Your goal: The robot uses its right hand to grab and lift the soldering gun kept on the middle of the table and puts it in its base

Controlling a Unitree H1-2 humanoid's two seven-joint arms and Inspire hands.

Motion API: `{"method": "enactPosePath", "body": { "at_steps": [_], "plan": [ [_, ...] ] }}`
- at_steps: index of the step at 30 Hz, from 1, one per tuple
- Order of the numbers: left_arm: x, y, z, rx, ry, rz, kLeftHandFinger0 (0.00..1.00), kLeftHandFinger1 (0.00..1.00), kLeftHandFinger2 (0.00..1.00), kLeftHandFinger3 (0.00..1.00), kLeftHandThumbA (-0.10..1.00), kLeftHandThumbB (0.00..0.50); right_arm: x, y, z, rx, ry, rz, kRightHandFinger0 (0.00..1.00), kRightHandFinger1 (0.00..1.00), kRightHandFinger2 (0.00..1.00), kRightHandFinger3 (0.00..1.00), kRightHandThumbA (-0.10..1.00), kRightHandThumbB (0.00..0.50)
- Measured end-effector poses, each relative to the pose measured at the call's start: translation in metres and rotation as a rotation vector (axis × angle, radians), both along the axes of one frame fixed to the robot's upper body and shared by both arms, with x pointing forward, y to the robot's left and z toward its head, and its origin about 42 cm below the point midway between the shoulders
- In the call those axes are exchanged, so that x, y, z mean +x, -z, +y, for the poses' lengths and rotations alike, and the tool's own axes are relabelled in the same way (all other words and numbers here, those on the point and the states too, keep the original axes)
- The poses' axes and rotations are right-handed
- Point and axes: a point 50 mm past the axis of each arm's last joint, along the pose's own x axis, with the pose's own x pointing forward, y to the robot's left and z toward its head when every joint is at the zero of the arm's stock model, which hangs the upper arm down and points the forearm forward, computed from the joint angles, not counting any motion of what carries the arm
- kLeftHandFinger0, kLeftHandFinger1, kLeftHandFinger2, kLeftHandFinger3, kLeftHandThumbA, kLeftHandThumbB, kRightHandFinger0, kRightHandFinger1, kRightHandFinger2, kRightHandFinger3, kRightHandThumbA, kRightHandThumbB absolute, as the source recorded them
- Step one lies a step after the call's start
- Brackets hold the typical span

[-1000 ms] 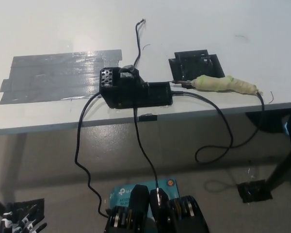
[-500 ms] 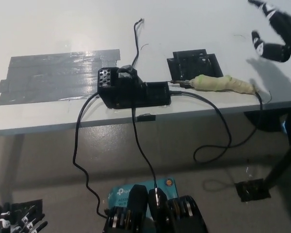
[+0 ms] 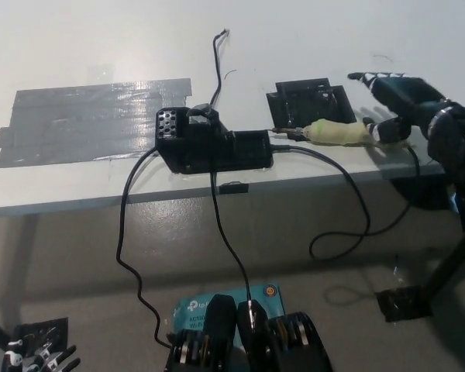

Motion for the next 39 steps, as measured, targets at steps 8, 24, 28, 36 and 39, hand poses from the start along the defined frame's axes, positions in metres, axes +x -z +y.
{"method": "enactPosePath", "body": {
  "at_steps": [8, 24, 28, 36, 39],
  "plan": [
    [0.001, 0.001, 0.002, 0.006, 0.006, 0.01, 1.0, 1.0, 1.0, 1.0, 1.0, 0.343, 0.007, 0.0, -0.006, -0.076, 0.056, 0.053, 1.0, 1.0, 1.0, 1.0, 0.98, 0.474],
    [0.007, 0.002, -0.009, 0.008, 0.05, 0.015, 1.0, 1.0, 1.0, 1.0, 1.0, 0.461, 0.014, 0.023, -0.009, -0.123, 0.1, 0.133, 1.0, 1.0, 1.0, 1.0, 0.83, 0.367],
    [0.004, 0.001, -0.009, 0.011, 0.052, 0.015, 1.0, 1.0, 1.0, 1.0, 1.0, 0.473, 0.016, 0.025, 0.002, -0.104, 0.087, 0.121, 1.0, 1.0, 1.0, 1.0, 0.81, 0.346],
    [0.005, -0.004, -0.013, 0.022, 0.069, -0.004, 1.0, 1.0, 1.0, 1.0, 1.0, 0.476, 0.026, -0.001, 0.009, -0.071, 0.07, 0.025, 1.0, 1.0, 1.0, 1.0, 0.8, 0.33],
    [0.005, -0.004, -0.016, 0.027, 0.084, -0.003, 1.0, 1.0, 1.0, 1.0, 1.0, 0.444, 0.028, -0.006, 0.009, -0.061, 0.064, 0.005, 1.0, 1.0, 1.0, 1.0, 0.75, 0.34]
  ]
}}
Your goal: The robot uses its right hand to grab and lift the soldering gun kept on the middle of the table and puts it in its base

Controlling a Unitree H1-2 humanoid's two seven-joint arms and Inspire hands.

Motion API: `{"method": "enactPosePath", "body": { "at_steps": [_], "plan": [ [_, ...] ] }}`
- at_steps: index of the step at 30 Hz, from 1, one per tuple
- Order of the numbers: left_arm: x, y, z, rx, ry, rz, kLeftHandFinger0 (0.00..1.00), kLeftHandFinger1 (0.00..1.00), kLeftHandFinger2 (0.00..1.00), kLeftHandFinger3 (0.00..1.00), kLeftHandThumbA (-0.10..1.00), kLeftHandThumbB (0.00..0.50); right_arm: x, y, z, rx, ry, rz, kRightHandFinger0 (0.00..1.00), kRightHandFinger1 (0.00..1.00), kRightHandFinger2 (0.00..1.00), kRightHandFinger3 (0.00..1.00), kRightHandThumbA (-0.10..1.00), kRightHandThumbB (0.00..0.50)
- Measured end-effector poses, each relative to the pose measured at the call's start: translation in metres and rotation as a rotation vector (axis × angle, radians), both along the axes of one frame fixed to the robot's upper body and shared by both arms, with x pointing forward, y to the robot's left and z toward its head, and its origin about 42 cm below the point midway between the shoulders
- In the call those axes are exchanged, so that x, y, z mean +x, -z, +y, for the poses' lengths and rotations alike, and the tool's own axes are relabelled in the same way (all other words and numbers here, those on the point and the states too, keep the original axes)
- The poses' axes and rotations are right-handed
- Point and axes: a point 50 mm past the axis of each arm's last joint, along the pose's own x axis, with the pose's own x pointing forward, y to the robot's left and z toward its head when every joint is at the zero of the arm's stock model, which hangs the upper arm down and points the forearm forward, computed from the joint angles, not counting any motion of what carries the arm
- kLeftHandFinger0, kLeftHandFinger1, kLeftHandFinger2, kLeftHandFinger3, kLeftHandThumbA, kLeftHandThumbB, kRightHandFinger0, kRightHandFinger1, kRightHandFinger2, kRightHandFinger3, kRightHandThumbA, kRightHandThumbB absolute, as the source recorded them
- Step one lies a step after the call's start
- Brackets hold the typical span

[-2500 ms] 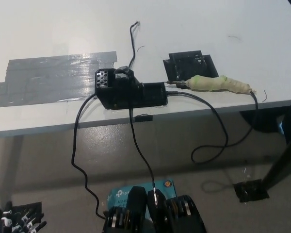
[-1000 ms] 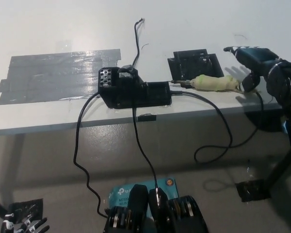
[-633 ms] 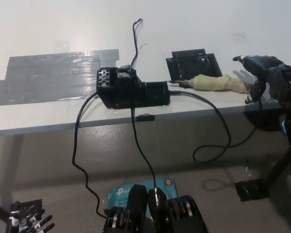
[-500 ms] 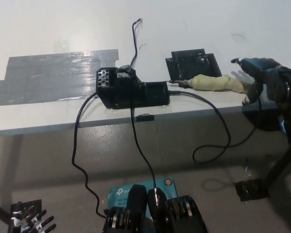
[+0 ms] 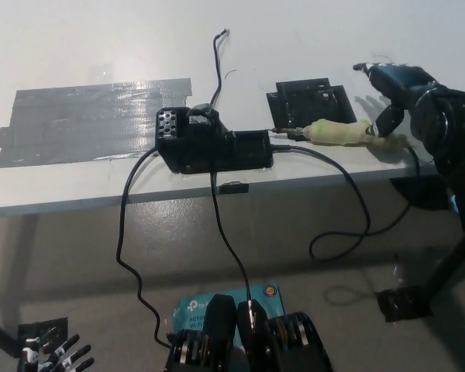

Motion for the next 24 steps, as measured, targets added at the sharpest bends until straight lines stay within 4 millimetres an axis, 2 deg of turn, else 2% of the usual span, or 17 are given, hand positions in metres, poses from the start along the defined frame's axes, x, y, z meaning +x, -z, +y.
{"method": "enactPosePath", "body": {
  "at_steps": [3, 5, 6, 8, 9, 11, 12, 14, 17, 24],
  "plan": [
    [-0.001, 0.001, -0.002, 0.004, 0.008, 0.004, 1.0, 1.0, 1.0, 1.0, 1.0, 0.43, 0.0, 0.001, 0.001, 0.008, -0.005, -0.003, 1.0, 1.0, 1.0, 1.0, 0.74, 0.325],
    [-0.001, 0.001, -0.003, 0.006, 0.015, 0.005, 1.0, 1.0, 1.0, 1.0, 1.0, 0.437, 0.0, 0.003, 0.001, 0.012, -0.007, 0.002, 1.0, 1.0, 1.0, 1.0, 0.73, 0.331],
    [-0.001, 0.002, -0.004, 0.007, 0.019, 0.006, 1.0, 1.0, 1.0, 1.0, 1.0, 0.461, 0.0, 0.005, 0.001, 0.015, -0.008, 0.005, 1.0, 1.0, 1.0, 1.0, 0.73, 0.352],
    [0.0, 0.001, -0.007, 0.017, 0.037, 0.007, 1.0, 1.0, 1.0, 1.0, 1.0, 0.463, -0.001, 0.01, 0.002, 0.016, -0.009, 0.014, 1.0, 1.0, 1.0, 1.0, 0.73, 0.353],
    [0.0, 0.0, -0.009, 0.021, 0.045, 0.004, 1.0, 1.0, 1.0, 1.0, 1.0, 0.484, -0.003, 0.015, 0.002, 0.018, -0.01, 0.022, 1.0, 1.0, 1.0, 1.0, 0.73, 0.353],
    [0.0, -0.001, -0.01, 0.03, 0.055, 0.0, 1.0, 1.0, 1.0, 1.0, 1.0, 0.48, -0.004, 0.023, 0.004, 0.021, -0.01, 0.038, 1.0, 1.0, 1.0, 1.0, 0.75, 0.367],
    [0.001, -0.001, -0.01, 0.032, 0.058, -0.001, 1.0, 1.0, 1.0, 1.0, 1.0, 0.498, -0.005, 0.026, 0.004, 0.023, -0.011, 0.045, 1.0, 1.0, 1.0, 1.0, 0.76, 0.363],
    [0.0, -0.002, -0.011, 0.044, 0.07, -0.004, 1.0, 1.0, 1.0, 1.0, 1.0, 0.5, -0.009, 0.044, 0.007, 0.028, -0.008, 0.081, 1.0, 1.0, 1.0, 1.0, 0.77, 0.356],
    [-0.002, -0.002, -0.011, 0.055, 0.076, 0.001, 1.0, 1.0, 1.0, 1.0, 1.0, 0.5, -0.01, 0.054, 0.008, 0.031, -0.003, 0.105, 1.0, 1.0, 1.0, 1.0, 0.76, 0.339],
    [-0.008, 0.001, -0.011, 0.059, 0.086, 0.013, 1.0, 1.0, 1.0, 1.0, 1.0, 0.5, -0.007, 0.056, 0.003, 0.024, 0.017, 0.105, 1.0, 1.0, 1.0, 1.0, 0.78, 0.323]
  ]
}}
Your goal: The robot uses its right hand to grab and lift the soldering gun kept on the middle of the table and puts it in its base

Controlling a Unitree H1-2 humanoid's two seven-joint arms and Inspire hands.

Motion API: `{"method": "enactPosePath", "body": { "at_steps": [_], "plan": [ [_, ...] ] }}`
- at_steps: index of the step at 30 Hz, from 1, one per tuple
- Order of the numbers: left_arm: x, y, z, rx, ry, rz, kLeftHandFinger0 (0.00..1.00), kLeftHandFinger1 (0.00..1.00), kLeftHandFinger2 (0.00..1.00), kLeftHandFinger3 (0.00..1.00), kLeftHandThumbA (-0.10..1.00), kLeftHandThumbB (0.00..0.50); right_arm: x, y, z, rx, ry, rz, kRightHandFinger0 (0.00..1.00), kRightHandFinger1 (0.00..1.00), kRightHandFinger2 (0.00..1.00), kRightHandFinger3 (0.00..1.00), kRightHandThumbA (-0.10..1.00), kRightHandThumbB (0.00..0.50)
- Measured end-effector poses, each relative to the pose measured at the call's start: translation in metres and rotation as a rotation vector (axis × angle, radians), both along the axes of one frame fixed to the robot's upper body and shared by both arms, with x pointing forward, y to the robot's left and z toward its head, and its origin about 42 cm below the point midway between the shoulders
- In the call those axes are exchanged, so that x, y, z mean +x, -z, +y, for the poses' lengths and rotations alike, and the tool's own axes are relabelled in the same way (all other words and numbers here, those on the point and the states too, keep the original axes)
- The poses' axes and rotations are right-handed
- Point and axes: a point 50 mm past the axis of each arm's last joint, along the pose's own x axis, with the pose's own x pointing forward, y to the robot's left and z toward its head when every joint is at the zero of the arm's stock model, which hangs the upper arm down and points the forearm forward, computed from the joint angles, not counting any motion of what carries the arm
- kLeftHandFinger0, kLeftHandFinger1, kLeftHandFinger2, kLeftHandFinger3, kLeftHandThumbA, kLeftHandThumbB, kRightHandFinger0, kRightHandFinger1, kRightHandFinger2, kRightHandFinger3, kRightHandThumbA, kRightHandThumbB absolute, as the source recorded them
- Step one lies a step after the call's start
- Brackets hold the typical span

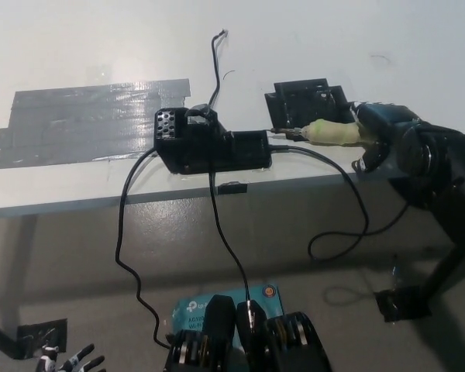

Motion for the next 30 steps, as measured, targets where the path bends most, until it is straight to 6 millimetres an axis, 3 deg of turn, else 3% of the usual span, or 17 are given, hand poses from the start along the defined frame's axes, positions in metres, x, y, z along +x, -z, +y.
{"method": "enactPosePath", "body": {
  "at_steps": [5, 15, 17, 19, 22, 26, 30],
  "plan": [
    [0.001, -0.002, -0.001, 0.002, 0.005, -0.006, 1.0, 1.0, 1.0, 1.0, 1.0, 0.5, 0.002, 0.0, -0.003, -0.004, 0.014, -0.009, 1.0, 1.0, 1.0, 1.0, 0.81, 0.293],
    [0.0, -0.002, -0.004, 0.005, 0.019, -0.014, 1.0, 1.0, 1.0, 1.0, 1.0, 0.5, 0.002, 0.002, 0.001, 0.047, 0.026, -0.017, 1.0, 1.0, 1.0, 1.0, 0.67, 0.269],
    [0.0, -0.002, -0.005, 0.005, 0.019, -0.014, 1.0, 1.0, 1.0, 1.0, 1.0, 0.5, 0.001, 0.003, 0.0, 0.06, 0.032, -0.012, 1.0, 1.0, 1.0, 1.0, 0.7, 0.269],
    [0.0, -0.002, -0.005, 0.005, 0.019, -0.014, 1.0, 1.0, 1.0, 1.0, 1.0, 0.5, 0.001, 0.005, -0.001, 0.061, 0.034, -0.003, 1.0, 1.0, 1.0, 1.0, 0.91, 0.278],
    [0.0, -0.003, -0.006, 0.009, 0.024, -0.016, 1.0, 1.0, 1.0, 1.0, 1.0, 0.5, -0.001, 0.01, -0.002, 0.028, 0.038, 0.055, 1.0, 1.0, 1.0, 1.0, 0.99, 0.315],
    [0.001, -0.005, -0.008, 0.012, 0.032, -0.025, 1.0, 1.0, 1.0, 1.0, 1.0, 0.5, -0.006, 0.019, -0.005, -0.053, 0.042, 0.134, 1.0, 1.0, 1.0, 1.0, 1.0, 0.344],
    [0.001, -0.006, -0.009, 0.011, 0.039, -0.028, 1.0, 1.0, 1.0, 1.0, 1.0, 0.5, -0.009, 0.023, -0.005, -0.134, 0.034, 0.154, 1.0, 1.0, 1.0, 1.0, 0.99, 0.307]
  ]
}}
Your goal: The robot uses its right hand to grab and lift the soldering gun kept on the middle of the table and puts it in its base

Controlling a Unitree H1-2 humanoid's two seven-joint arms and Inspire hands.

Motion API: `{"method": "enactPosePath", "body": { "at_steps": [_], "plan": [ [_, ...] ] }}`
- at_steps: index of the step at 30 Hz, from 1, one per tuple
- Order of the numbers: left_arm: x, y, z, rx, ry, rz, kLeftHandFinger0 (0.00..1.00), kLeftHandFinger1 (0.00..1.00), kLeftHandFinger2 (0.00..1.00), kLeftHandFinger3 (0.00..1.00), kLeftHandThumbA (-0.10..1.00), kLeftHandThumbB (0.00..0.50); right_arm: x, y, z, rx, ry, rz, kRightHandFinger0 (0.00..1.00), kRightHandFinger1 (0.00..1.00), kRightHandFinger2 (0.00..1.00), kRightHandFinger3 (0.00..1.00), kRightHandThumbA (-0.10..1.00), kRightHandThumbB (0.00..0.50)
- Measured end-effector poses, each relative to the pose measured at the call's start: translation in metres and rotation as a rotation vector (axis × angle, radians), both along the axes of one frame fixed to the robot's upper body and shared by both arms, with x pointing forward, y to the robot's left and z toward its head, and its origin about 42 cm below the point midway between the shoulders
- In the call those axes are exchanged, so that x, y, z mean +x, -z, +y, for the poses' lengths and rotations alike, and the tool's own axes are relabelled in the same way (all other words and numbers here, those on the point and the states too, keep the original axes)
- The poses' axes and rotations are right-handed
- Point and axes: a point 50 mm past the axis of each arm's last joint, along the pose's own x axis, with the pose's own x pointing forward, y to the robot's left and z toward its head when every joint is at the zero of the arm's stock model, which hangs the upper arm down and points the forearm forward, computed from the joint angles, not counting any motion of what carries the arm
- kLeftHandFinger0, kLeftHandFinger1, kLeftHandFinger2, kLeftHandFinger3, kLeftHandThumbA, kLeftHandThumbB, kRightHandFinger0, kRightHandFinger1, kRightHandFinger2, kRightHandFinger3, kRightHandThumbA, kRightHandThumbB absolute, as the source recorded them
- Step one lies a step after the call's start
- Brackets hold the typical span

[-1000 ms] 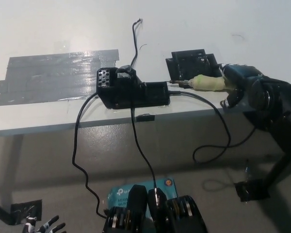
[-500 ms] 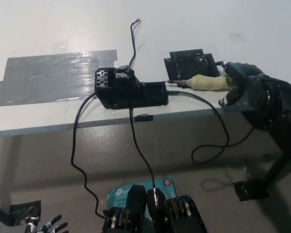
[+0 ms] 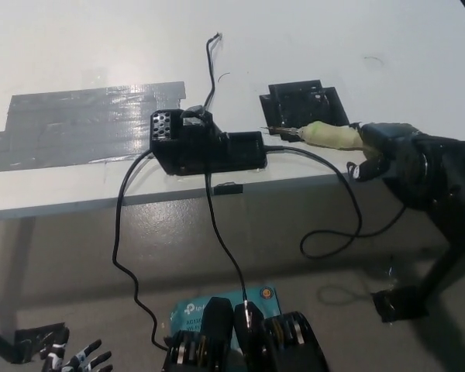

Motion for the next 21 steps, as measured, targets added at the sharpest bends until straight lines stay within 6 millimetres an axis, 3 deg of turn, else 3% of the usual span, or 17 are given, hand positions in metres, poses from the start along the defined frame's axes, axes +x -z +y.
{"method": "enactPosePath", "body": {
  "at_steps": [4, 5, 8, 9, 12, 13, 14, 16, 18, 21],
  "plan": [
    [-0.002, 0.0, -0.002, -0.003, 0.01, 0.002, 1.0, 1.0, 1.0, 1.0, 1.0, 0.5, 0.001, -0.001, 0.001, -0.026, 0.013, 0.008, 1.0, 1.0, 1.0, 1.0, 0.92, 0.297],
    [-0.002, 0.0, -0.002, -0.004, 0.013, 0.001, 1.0, 1.0, 1.0, 1.0, 1.0, 0.5, 0.001, -0.001, 0.002, -0.03, 0.016, 0.01, 1.0, 1.0, 1.0, 1.0, 0.87, 0.271],
    [-0.001, -0.001, -0.004, -0.004, 0.022, -0.004, 1.0, 1.0, 1.0, 1.0, 1.0, 0.5, 0.001, -0.001, 0.001, -0.034, 0.023, 0.013, 1.0, 1.0, 1.0, 1.0, 0.83, 0.274],
    [-0.001, -0.002, -0.005, -0.004, 0.026, -0.006, 1.0, 1.0, 1.0, 1.0, 1.0, 0.5, 0.001, -0.001, 0.001, -0.036, 0.024, 0.013, 1.0, 1.0, 1.0, 1.0, 0.8, 0.253],
    [0.0, -0.003, -0.008, -0.003, 0.038, -0.009, 1.0, 1.0, 1.0, 1.0, 1.0, 0.5, -0.001, 0.0, 0.001, -0.039, 0.03, 0.012, 1.0, 1.0, 1.0, 1.0, 0.79, 0.248],
    [0.0, -0.003, -0.008, -0.002, 0.041, -0.009, 1.0, 1.0, 1.0, 1.0, 1.0, 0.5, -0.001, 0.0, 0.001, -0.04, 0.032, 0.01, 0.96, 0.85, 0.92, 1.0, 0.72, 0.229],
    [0.0, -0.003, -0.009, -0.002, 0.044, -0.009, 1.0, 1.0, 1.0, 1.0, 1.0, 0.5, -0.002, 0.001, 0.001, -0.035, 0.036, 0.009, 0.76, 0.74, 0.85, 1.0, 0.69, 0.223],
    [0.0, -0.003, -0.01, -0.002, 0.048, -0.008, 1.0, 1.0, 1.0, 1.0, 1.0, 0.5, -0.003, 0.002, 0.0, -0.021, 0.044, 0.002, 0.5, 0.55, 0.73, 1.0, 0.66, 0.196],
    [0.0, -0.002, -0.011, -0.004, 0.054, -0.007, 1.0, 1.0, 1.0, 1.0, 1.0, 0.5, -0.003, 0.002, 0.0, -0.013, 0.048, -0.01, 0.37, 0.44, 0.66, 1.0, 0.65, 0.201],
    [0.0, -0.002, -0.011, -0.004, 0.064, -0.006, 1.0, 1.0, 1.0, 1.0, 1.0, 0.5, -0.002, 0.002, -0.001, -0.014, 0.053, -0.035, 0.17, 0.25, 0.53, 1.0, 0.52, 0.225]
  ]
}}
